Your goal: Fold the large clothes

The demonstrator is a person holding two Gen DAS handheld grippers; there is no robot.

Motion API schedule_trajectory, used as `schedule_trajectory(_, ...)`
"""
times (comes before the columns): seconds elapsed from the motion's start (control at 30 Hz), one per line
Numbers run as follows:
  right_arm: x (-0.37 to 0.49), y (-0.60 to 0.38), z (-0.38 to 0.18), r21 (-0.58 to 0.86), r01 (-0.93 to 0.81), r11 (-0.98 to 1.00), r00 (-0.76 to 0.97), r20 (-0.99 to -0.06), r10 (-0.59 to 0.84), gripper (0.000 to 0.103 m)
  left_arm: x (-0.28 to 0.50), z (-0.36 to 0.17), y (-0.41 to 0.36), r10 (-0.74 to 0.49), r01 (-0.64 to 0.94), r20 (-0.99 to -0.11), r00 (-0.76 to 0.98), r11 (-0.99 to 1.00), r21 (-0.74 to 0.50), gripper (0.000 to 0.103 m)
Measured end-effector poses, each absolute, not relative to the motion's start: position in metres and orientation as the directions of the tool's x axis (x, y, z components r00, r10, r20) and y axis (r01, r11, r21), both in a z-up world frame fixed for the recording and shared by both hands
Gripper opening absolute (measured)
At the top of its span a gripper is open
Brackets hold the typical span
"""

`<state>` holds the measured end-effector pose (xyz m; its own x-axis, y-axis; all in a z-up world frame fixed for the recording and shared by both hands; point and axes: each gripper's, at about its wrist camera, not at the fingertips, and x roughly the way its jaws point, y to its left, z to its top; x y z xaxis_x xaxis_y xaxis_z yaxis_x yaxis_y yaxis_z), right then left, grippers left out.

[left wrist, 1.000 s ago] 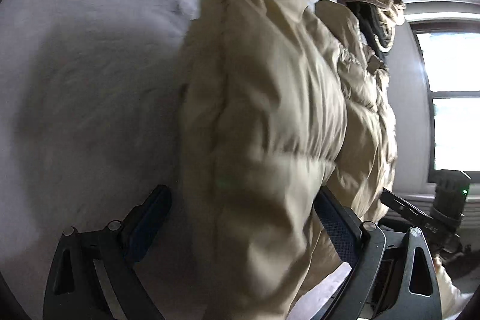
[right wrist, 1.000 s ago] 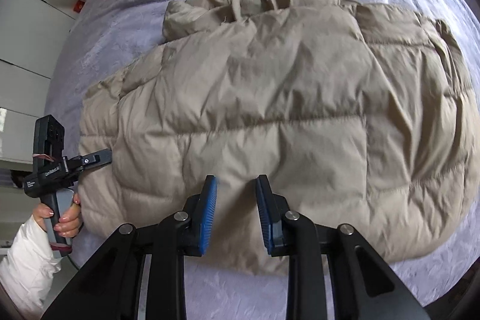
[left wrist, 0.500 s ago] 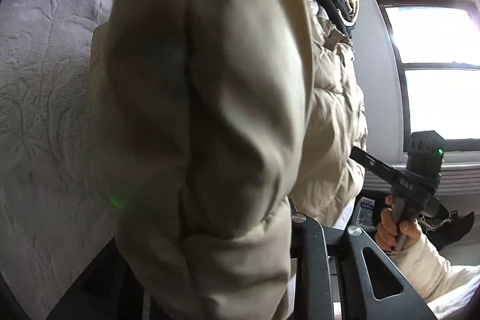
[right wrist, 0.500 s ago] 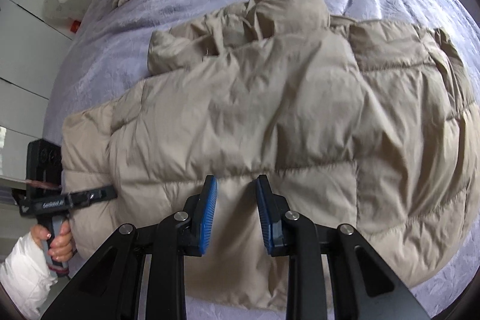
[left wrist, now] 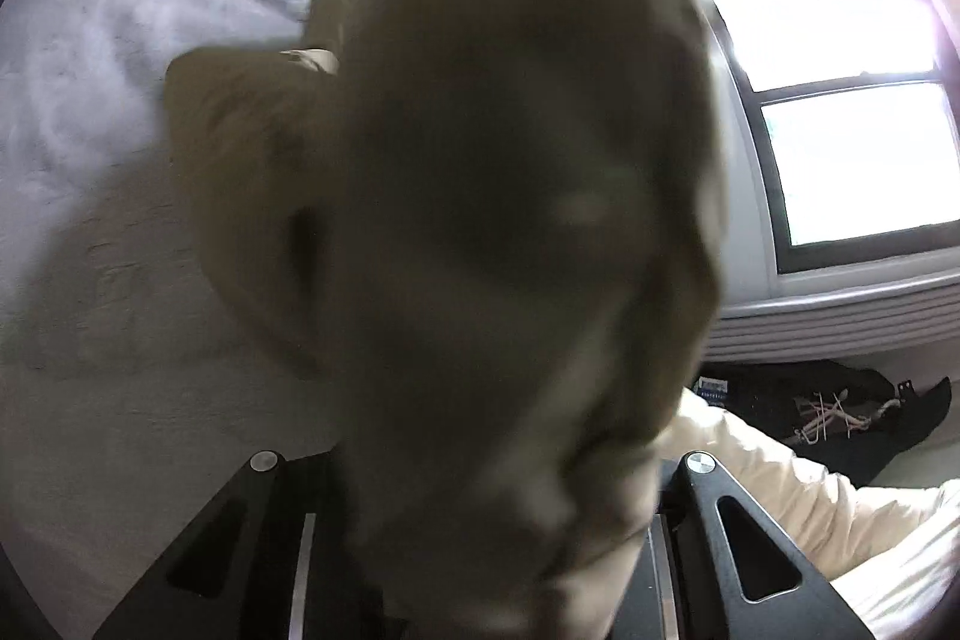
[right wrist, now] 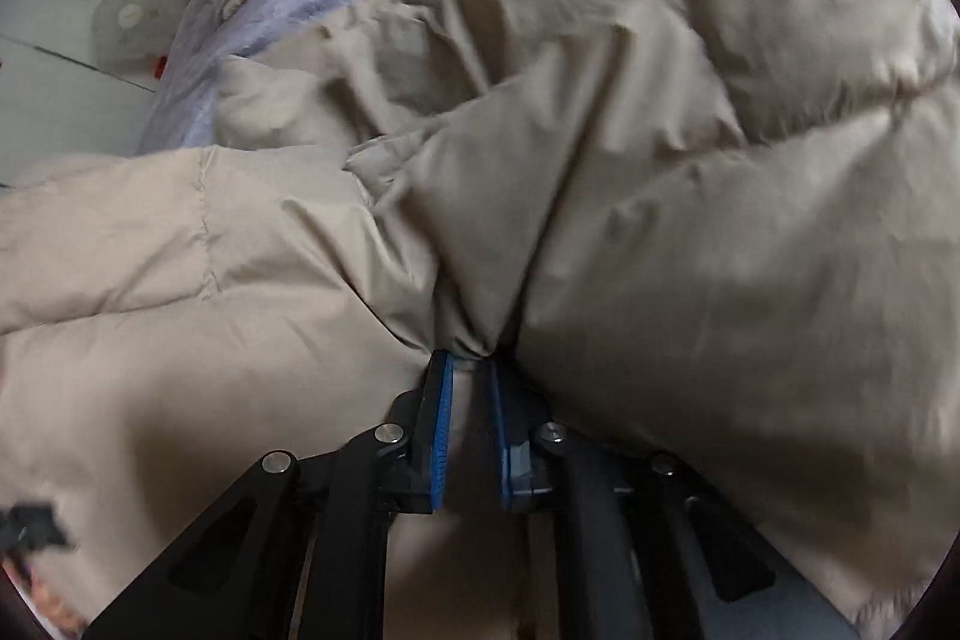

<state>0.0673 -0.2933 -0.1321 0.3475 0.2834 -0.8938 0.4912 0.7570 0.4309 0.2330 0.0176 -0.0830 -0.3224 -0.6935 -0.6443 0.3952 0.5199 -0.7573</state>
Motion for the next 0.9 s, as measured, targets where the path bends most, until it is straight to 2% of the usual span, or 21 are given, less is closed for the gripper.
schedule_trajectory(0.2, 0.07, -0.298, -0.149, 0.45, 0.483, 0.752, 0.358, -0.884, 0.299, 0.005, 0.21, -0.065, -0.044, -0.664, 0.417, -0.682, -0.305, 0.551, -0.723, 0.026)
schedule_trajectory(0.47, 0.049, -0.318, -0.144, 0.577, 0.503, 0.643, 0.41, -0.815, 0.41, 0.005, 0.195, -0.04, -0.102, -0.616, 0.409, -0.739, -0.274, 0.62, -0.669, 0.026)
schedule_trajectory(0.63, 0.001, -0.329, -0.108, 0.591, 0.487, 0.643, 0.445, -0.802, 0.399, 0.005, 0.177, -0.025, -0.131, -0.554, 0.437, -0.791, -0.261, 0.663, -0.608, 0.026)
schedule_trajectory(0.8, -0.08, -0.351, -0.086, 0.568, 0.547, 0.615, 0.469, -0.817, 0.337, 0.005, 0.163, -0.012, -0.174, -0.484, 0.505, -0.838, -0.25, 0.673, -0.54, 0.026)
schedule_trajectory(0.87, -0.104, -0.359, -0.083, 0.574, 0.563, 0.594, 0.485, -0.812, 0.324, 0.005, 0.159, -0.009, -0.197, -0.467, 0.535, -0.846, -0.258, 0.66, -0.528, 0.03)
schedule_trajectory(0.9, -0.115, -0.362, -0.082, 0.576, 0.568, 0.587, 0.493, -0.81, 0.318, 0.005, 0.153, -0.01, -0.213, -0.461, 0.546, -0.844, -0.272, 0.649, -0.53, 0.037)
